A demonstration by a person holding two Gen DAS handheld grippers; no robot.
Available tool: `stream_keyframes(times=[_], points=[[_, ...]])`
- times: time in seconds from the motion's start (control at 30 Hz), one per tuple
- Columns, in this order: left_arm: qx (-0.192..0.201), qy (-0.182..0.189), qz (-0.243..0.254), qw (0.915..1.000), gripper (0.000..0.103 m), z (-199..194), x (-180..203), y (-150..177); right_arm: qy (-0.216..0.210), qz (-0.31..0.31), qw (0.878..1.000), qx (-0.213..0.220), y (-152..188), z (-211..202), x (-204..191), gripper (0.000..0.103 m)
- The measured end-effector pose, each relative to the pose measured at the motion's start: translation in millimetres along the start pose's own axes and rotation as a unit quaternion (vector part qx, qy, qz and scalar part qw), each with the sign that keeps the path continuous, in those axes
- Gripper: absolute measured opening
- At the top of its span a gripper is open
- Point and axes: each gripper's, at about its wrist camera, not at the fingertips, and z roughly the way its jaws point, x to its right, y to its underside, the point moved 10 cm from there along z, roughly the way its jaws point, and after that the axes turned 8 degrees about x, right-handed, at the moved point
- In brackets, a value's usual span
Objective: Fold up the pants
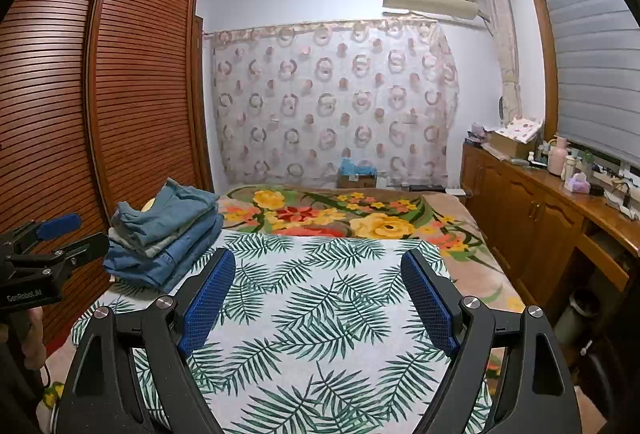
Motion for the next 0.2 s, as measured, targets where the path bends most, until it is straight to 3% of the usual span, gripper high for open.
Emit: stream_keyframes(times=[0.2], points=[[0.0,0.0,0.0,1.0,0.09,0.1,0.5,0.0,0.004,0.001,1.0,-0.001,0.1,1.8,0.5,0.086]])
